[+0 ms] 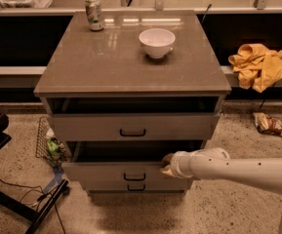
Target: Open middle drawer
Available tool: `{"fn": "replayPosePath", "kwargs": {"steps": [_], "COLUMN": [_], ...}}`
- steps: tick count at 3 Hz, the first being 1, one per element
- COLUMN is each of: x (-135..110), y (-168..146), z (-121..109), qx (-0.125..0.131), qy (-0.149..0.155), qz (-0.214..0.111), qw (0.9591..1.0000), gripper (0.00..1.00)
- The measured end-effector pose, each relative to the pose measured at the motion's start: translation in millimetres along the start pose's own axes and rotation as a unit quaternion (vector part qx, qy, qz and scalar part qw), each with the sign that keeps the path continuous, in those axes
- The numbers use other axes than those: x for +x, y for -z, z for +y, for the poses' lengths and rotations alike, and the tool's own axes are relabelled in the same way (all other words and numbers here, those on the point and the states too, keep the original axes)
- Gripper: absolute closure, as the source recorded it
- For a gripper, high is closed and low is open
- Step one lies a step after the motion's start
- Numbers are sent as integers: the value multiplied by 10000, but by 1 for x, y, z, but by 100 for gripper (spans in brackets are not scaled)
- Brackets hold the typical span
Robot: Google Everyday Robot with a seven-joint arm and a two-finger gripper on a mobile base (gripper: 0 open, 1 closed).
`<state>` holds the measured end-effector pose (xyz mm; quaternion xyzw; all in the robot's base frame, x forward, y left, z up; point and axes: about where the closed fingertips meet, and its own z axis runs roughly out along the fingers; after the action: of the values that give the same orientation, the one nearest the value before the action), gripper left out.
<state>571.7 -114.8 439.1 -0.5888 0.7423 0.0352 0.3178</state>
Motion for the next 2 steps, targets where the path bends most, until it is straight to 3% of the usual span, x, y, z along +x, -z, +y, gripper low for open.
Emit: {"fn": "replayPosePath", "kwargs": {"steps": [1, 2], "x": [1, 1], "y": [-5, -4], "z": [10, 10], "qx": [-223, -223], "qy": [-23, -23], "qz": [-2, -2], "qw": [9997, 9997], "gripper": [100, 100]}}
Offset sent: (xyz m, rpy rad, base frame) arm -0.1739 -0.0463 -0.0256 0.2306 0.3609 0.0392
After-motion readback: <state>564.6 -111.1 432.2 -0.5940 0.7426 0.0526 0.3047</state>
